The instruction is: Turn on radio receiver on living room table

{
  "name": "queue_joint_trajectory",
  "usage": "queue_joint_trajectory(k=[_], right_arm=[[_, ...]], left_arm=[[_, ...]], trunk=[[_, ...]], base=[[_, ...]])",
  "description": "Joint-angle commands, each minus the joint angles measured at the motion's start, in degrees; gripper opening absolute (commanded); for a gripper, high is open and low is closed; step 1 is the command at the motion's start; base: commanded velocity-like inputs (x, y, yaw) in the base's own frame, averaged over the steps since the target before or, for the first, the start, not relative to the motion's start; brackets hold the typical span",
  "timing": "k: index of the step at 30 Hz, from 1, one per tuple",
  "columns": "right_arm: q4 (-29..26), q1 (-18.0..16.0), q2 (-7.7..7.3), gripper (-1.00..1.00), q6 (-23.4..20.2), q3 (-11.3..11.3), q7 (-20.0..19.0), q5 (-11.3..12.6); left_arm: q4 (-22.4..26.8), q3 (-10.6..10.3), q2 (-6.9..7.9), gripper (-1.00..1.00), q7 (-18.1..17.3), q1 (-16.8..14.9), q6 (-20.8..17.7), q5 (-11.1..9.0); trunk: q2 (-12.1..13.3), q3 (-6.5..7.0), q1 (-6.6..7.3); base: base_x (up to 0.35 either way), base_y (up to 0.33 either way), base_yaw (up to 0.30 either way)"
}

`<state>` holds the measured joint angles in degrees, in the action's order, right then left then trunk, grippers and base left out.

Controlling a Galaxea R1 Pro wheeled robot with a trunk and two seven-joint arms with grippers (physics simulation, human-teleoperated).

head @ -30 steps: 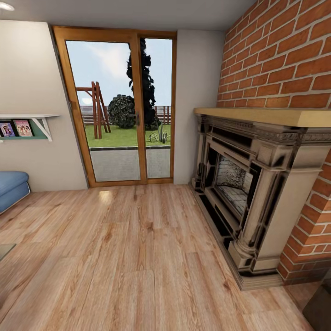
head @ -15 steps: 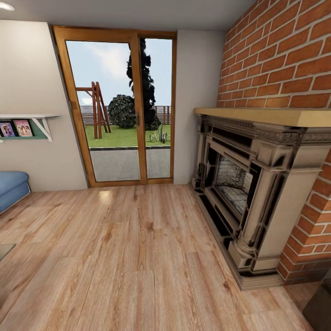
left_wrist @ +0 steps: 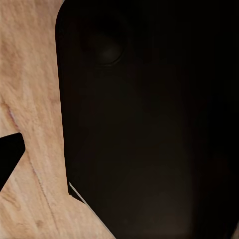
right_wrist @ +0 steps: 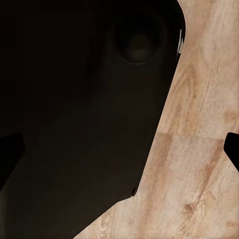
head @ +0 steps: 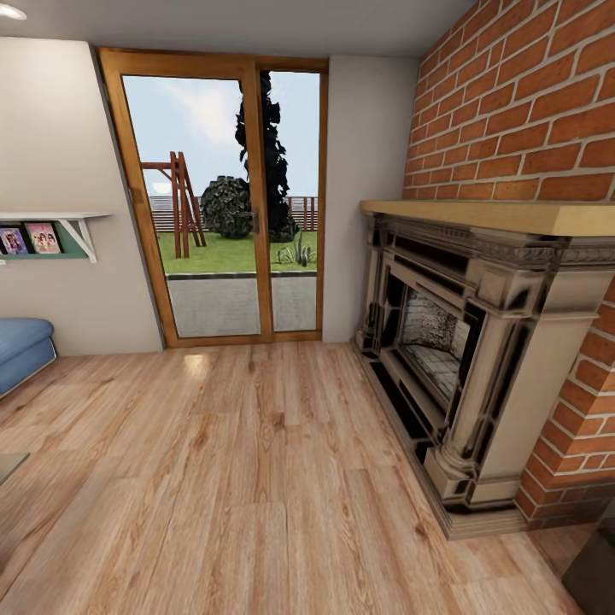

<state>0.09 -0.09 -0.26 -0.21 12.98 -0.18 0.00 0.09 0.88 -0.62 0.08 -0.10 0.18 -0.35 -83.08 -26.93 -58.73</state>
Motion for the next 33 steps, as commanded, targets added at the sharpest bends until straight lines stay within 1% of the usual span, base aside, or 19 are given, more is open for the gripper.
queue_joint_trajectory(k=[1, 33], right_arm=[[0.00, 0.00, 0.00, 1.00, 0.00, 0.00, 0.00, 0.00], [0.00, 0.00, 0.00, 1.00, 0.00, 0.00, 0.00, 0.00]], left_arm=[[0.00, 0.00, 0.00, 1.00, 0.00, 0.00, 0.00, 0.00], [0.00, 0.00, 0.00, 1.00, 0.00, 0.00, 0.00, 0.00]], trunk=[[0.00, 0.00, 0.00], [0.00, 0.00, 0.00]], base=[[0.000, 0.000, 0.000], [0.000, 0.000, 0.000]])
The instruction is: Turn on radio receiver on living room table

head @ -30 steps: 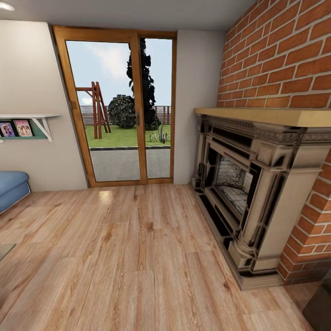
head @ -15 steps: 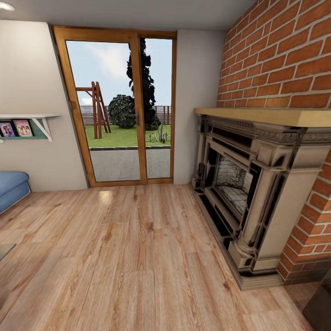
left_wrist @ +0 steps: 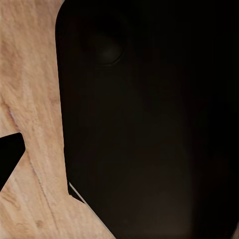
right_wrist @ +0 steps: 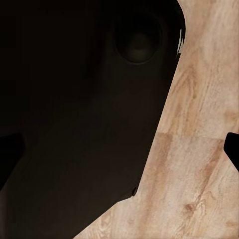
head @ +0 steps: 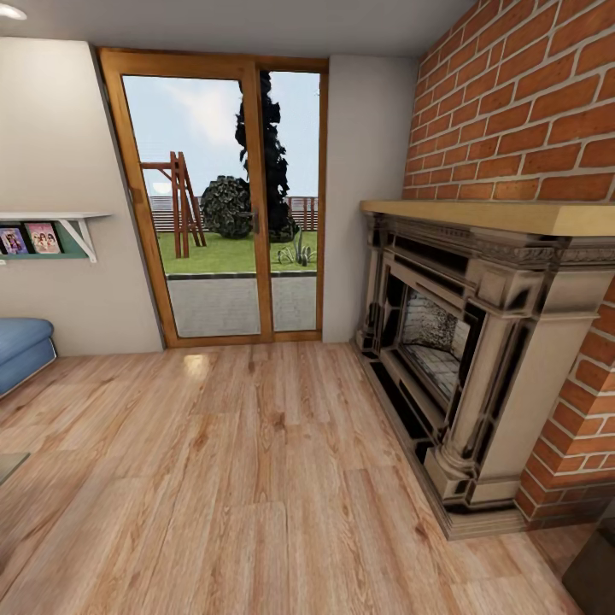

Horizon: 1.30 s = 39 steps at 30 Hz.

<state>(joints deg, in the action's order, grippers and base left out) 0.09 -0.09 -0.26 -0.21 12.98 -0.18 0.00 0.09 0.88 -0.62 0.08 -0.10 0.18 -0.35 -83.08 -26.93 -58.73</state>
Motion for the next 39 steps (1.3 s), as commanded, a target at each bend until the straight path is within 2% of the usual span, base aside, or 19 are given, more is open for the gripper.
queue_joint_trajectory(k=[1, 39], right_arm=[[0.00, 0.00, 0.00, 1.00, 0.00, 0.00, 0.00, 0.00], [0.00, 0.00, 0.00, 1.00, 0.00, 0.00, 0.00, 0.00]], left_arm=[[0.00, 0.00, 0.00, 1.00, 0.00, 0.00, 0.00, 0.00], [0.00, 0.00, 0.00, 1.00, 0.00, 0.00, 0.00, 0.00]], trunk=[[0.00, 0.00, 0.00], [0.00, 0.00, 0.00]], base=[[0.000, 0.000, 0.000], [0.000, 0.000, 0.000]])
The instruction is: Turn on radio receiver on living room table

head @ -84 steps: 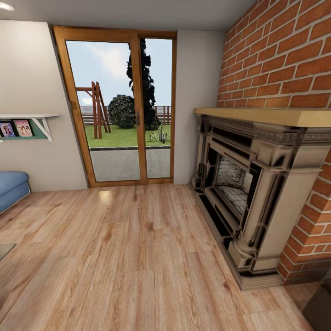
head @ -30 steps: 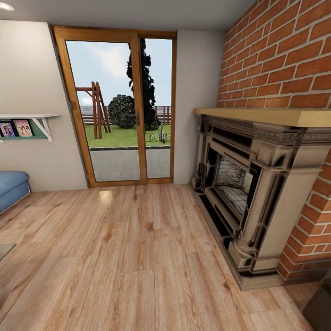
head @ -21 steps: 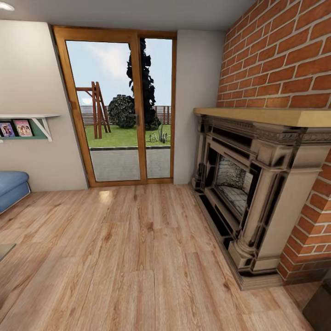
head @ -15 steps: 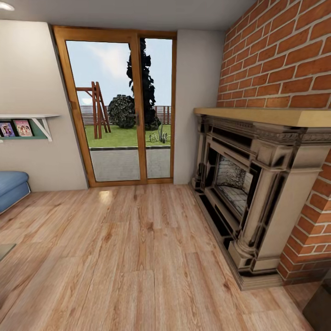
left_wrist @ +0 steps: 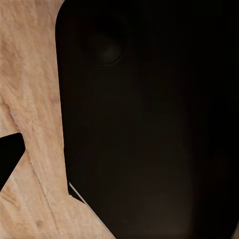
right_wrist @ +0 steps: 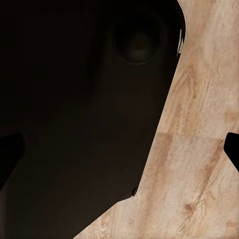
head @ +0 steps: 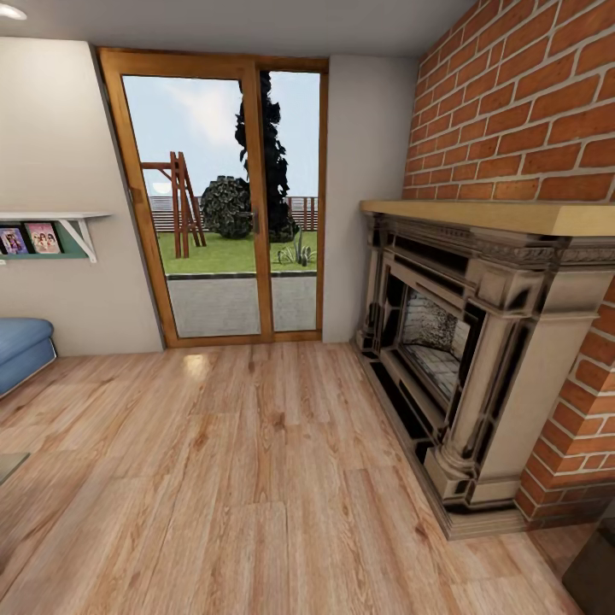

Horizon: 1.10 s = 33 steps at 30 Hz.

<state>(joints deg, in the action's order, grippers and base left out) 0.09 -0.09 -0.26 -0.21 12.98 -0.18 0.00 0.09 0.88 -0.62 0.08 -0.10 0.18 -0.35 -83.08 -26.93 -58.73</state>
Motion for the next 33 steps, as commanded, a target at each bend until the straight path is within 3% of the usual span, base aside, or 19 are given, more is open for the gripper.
queue_joint_trajectory(k=[1, 33], right_arm=[[0.00, 0.00, 0.00, 1.00, 0.00, 0.00, 0.00, 0.00], [0.00, 0.00, 0.00, 1.00, 0.00, 0.00, 0.00, 0.00]], left_arm=[[0.00, 0.00, 0.00, 1.00, 0.00, 0.00, 0.00, 0.00], [0.00, 0.00, 0.00, 1.00, 0.00, 0.00, 0.00, 0.00]], trunk=[[0.00, 0.00, 0.00], [0.00, 0.00, 0.00]], base=[[0.000, 0.000, 0.000], [0.000, 0.000, 0.000]])
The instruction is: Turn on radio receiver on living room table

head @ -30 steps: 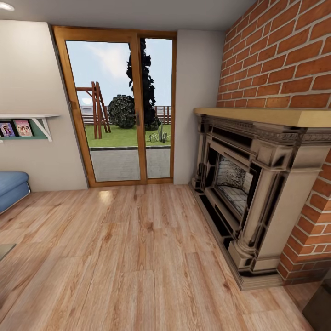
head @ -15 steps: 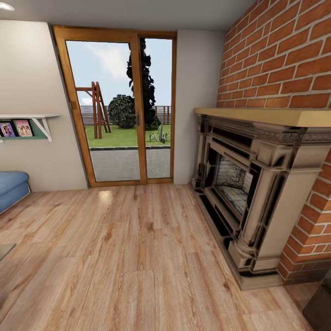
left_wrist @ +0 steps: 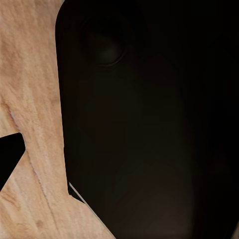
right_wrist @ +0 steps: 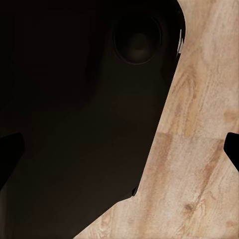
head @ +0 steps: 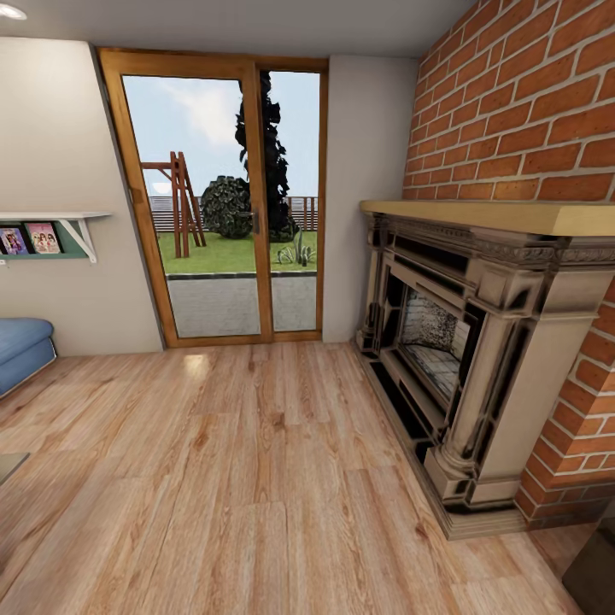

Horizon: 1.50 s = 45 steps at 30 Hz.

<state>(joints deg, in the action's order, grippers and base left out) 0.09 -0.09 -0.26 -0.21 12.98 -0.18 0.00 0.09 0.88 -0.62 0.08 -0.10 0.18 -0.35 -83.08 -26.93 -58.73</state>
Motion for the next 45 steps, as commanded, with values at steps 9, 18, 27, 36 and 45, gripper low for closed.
queue_joint_trajectory(k=[9, 18, 27, 36, 45], right_arm=[[0.00, 0.00, 0.00, 1.00, 0.00, 0.00, 0.00, 0.00], [0.00, 0.00, 0.00, 1.00, 0.00, 0.00, 0.00, 0.00], [0.00, 0.00, 0.00, 1.00, 0.00, 0.00, 0.00, 0.00], [0.00, 0.00, 0.00, 1.00, 0.00, 0.00, 0.00, 0.00], [0.00, 0.00, 0.00, 1.00, 0.00, 0.00, 0.00, 0.00]], left_arm=[[0.00, 0.00, 0.00, 1.00, 0.00, 0.00, 0.00, 0.00], [0.00, 0.00, 0.00, 1.00, 0.00, 0.00, 0.00, 0.00], [0.00, 0.00, 0.00, 1.00, 0.00, 0.00, 0.00, 0.00], [0.00, 0.00, 0.00, 1.00, 0.00, 0.00, 0.00, 0.00], [0.00, 0.00, 0.00, 1.00, 0.00, 0.00, 0.00, 0.00]], trunk=[[0.00, 0.00, 0.00], [0.00, 0.00, 0.00], [0.00, 0.00, 0.00], [0.00, 0.00, 0.00], [0.00, 0.00, 0.00]], base=[[0.000, 0.000, 0.000], [0.000, 0.000, 0.000], [0.000, 0.000, 0.000], [0.000, 0.000, 0.000], [0.000, 0.000, 0.000]])
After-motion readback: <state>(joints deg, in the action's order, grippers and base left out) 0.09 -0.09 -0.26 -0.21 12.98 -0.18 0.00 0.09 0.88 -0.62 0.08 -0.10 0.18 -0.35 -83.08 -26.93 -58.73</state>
